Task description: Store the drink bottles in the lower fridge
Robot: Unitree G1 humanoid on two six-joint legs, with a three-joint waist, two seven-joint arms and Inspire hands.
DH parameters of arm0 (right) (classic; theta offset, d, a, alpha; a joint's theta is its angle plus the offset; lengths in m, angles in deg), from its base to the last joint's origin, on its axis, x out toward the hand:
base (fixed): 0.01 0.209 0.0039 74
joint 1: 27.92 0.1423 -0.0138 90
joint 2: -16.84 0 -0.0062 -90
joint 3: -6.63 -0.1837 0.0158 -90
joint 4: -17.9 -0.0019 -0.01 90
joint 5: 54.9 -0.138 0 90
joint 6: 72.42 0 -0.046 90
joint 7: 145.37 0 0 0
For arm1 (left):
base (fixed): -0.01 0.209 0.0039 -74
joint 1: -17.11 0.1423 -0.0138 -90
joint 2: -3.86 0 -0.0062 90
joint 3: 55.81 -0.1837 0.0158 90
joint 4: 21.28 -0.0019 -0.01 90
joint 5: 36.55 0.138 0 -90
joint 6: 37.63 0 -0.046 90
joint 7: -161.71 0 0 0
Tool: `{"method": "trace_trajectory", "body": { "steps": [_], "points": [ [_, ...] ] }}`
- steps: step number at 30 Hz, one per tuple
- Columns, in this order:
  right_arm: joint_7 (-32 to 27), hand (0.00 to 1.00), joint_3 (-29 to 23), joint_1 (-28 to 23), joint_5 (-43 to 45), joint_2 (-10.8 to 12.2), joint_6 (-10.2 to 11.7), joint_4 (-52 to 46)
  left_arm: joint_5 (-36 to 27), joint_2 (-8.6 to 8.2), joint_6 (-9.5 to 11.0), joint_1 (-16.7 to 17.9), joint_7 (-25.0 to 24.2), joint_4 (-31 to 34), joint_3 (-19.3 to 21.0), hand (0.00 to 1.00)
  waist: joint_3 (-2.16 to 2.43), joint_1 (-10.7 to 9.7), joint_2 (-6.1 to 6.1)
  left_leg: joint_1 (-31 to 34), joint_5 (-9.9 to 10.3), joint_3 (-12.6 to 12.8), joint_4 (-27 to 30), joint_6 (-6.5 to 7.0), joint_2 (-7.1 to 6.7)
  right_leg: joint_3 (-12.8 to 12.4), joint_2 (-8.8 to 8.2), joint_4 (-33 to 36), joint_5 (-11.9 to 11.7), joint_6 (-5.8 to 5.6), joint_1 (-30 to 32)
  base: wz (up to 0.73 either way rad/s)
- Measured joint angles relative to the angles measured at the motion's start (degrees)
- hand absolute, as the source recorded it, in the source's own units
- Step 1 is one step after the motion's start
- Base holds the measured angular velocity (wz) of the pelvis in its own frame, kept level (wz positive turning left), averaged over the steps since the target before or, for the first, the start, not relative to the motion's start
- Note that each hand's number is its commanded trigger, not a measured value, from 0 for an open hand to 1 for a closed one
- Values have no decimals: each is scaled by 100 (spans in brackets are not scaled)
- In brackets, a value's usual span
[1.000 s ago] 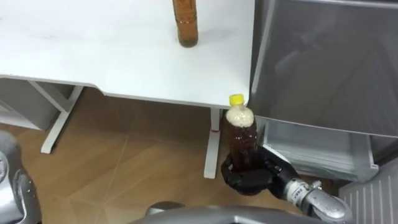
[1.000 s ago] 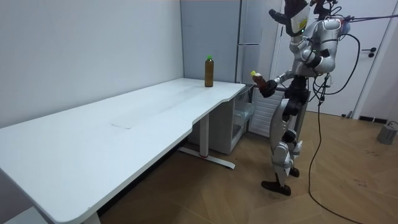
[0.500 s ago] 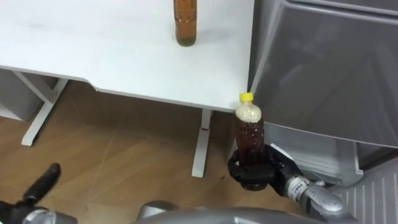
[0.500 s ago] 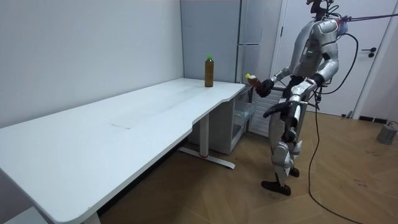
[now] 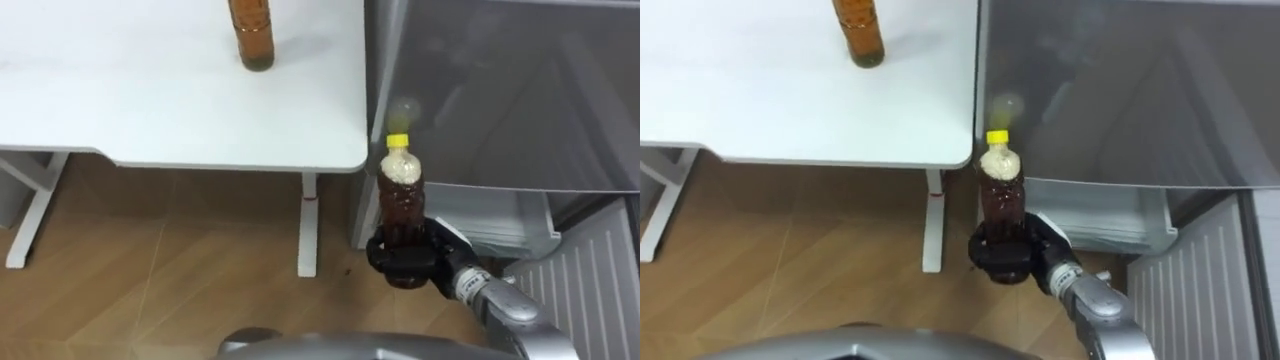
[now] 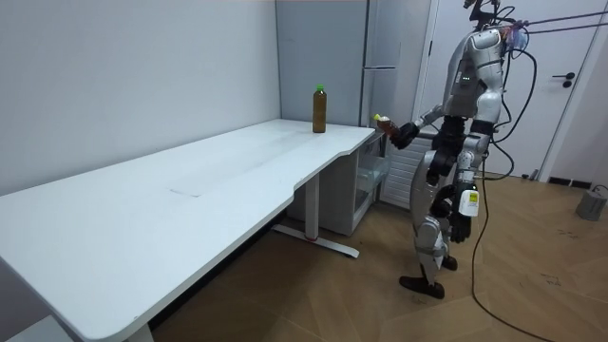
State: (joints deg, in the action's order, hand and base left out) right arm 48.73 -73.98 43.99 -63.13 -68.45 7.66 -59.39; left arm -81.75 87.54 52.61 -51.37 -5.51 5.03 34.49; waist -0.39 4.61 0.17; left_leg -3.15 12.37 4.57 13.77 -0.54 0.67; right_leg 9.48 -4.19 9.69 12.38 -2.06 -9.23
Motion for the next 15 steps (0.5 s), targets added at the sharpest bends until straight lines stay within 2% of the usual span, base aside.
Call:
{"method": "trace_trajectory", "body": {
  "steps": [5, 7, 10, 15],
  "points": [
    [-391, 100, -78, 5, 152, 30, 1, -69, 648, -52, -71, -311, -395, 12, -97, 0, -12, -243, 93, 13, -1, 25, -1, 7, -3, -34, -5, 17, 3, -16, 27, -3],
    [-614, 100, -226, 6, 229, 24, 5, -100, 810, -125, -66, -438, -614, 13, -118, 0, -12, -365, 135, -6, -4, 72, -18, 13, -7, -97, -9, 21, 6, -24, 33, -10],
    [-1035, 100, -388, 5, 224, 25, 13, -105, 907, -174, -60, -446, -865, 12, -133, 0, 4, -525, 203, -54, -8, 162, -64, 17, -3, -186, -10, 48, 7, -30, 68, -16],
    [-1735, 100, -664, 6, 199, 48, 20, -220, 1120, -181, -21, -422, -1184, -10, -197, 0, 7, -575, 186, -57, -30, 317, -113, 26, 3, -327, -20, 147, 13, -36, 224, -16]
  ]
}}
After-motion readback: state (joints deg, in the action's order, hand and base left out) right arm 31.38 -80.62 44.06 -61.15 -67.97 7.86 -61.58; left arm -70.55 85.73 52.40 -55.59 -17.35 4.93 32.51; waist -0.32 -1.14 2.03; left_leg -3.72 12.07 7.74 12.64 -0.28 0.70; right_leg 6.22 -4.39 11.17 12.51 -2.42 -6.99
